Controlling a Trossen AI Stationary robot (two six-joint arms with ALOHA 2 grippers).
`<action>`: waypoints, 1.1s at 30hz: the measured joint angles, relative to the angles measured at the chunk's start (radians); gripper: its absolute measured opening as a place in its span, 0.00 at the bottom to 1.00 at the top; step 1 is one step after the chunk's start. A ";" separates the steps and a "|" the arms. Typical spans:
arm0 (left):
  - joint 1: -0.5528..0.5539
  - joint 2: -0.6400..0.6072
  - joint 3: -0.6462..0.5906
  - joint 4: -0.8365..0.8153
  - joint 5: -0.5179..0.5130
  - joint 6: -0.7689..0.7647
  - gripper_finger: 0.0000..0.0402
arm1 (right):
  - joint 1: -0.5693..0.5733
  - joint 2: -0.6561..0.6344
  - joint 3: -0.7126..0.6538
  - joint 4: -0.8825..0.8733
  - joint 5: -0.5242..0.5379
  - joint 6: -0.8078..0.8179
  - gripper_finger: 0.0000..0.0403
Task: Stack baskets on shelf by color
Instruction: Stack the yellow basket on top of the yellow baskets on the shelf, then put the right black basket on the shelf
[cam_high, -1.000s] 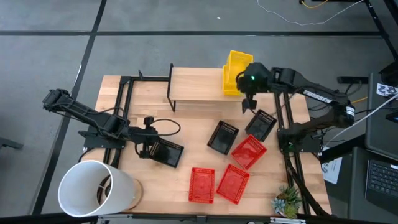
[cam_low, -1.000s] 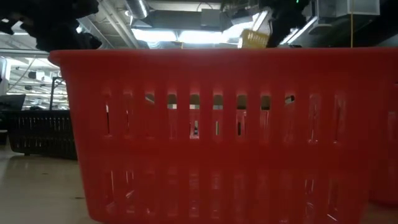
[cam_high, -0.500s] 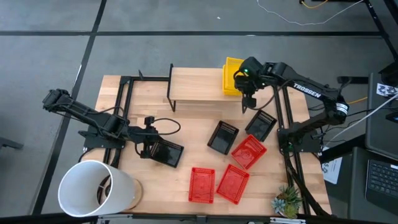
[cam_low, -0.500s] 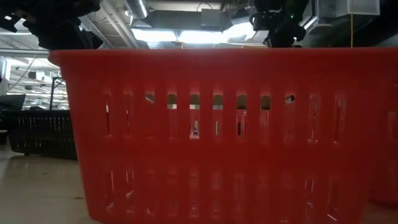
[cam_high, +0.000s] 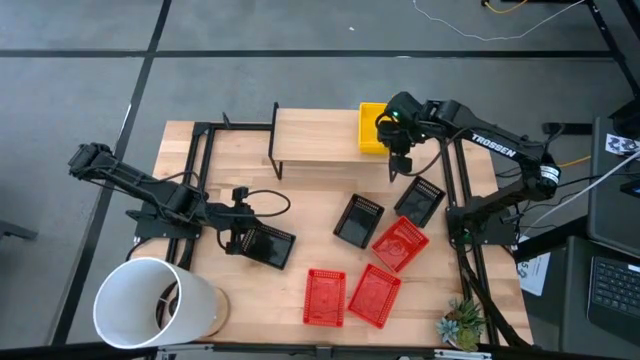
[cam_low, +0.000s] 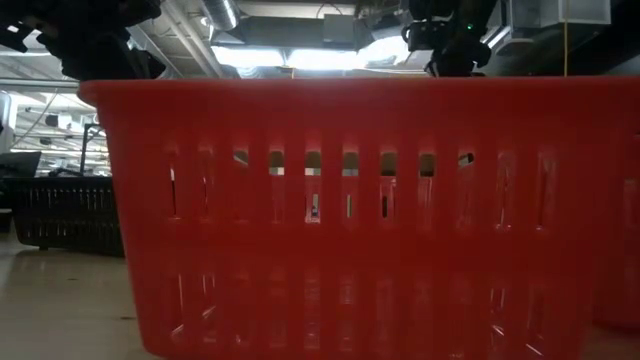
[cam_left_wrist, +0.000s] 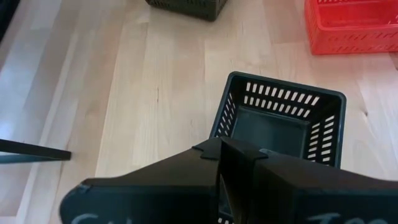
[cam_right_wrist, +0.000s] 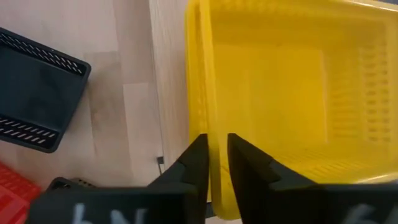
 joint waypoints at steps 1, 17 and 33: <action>0.000 0.000 0.000 0.000 0.000 0.000 0.00 | 0.000 0.000 0.000 0.000 0.006 0.000 0.17; 0.000 0.000 0.000 0.000 0.000 -0.004 0.00 | 0.102 -0.001 0.223 -0.260 0.003 0.259 0.22; 0.000 0.000 0.000 0.000 0.000 -0.026 0.00 | 0.466 -0.138 -0.413 -0.278 -0.116 1.070 0.21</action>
